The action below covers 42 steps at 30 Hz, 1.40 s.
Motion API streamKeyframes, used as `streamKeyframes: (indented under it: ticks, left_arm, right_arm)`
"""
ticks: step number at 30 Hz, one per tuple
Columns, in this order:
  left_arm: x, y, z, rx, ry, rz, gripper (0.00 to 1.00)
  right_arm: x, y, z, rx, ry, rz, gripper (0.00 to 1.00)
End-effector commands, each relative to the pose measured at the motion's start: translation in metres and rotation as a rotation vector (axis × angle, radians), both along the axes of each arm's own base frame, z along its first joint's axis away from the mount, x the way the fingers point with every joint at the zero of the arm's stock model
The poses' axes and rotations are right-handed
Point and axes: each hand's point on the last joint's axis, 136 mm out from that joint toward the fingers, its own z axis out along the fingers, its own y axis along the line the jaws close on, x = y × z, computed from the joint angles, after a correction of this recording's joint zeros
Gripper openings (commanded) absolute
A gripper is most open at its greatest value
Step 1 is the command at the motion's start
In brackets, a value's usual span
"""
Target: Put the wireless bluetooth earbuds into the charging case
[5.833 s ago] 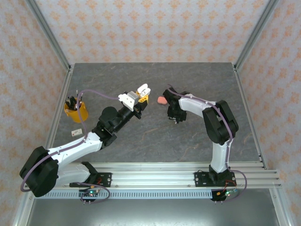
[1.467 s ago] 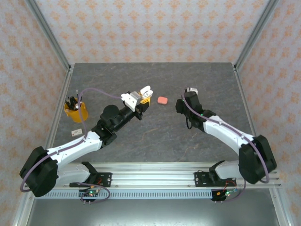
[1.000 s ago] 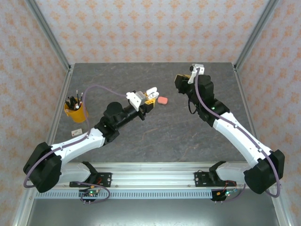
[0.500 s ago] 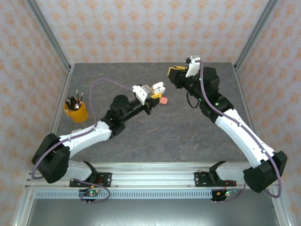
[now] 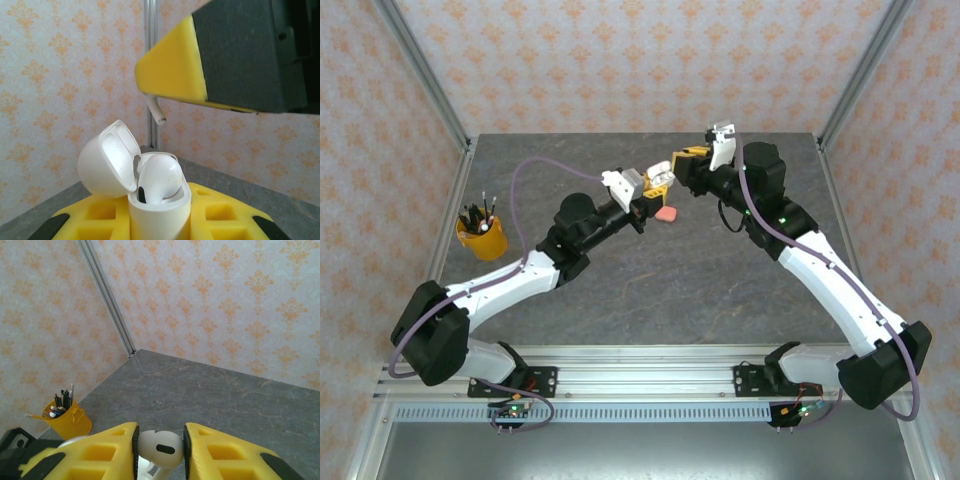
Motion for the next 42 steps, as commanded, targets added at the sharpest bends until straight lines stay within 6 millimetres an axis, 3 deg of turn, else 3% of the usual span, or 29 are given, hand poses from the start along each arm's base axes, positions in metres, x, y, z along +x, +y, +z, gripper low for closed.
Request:
streamKeyframes:
  ticks: [1,15,42]
  left_arm:
    - [0.003,0.001,0.025,-0.044,-0.054,-0.012,0.00]
    - [0.007,-0.009,0.032,-0.056,-0.046,-0.050,0.00]
    - [0.005,-0.009,0.039,-0.067,-0.056,-0.058,0.00]
  right_arm:
    - [-0.010,-0.005,0.024,-0.018,-0.088,0.018,0.29]
    - [-0.010,-0.005,0.034,-0.008,-0.132,0.016,0.27]
    - [-0.001,-0.004,0.015,-0.023,-0.089,-0.006,0.24]
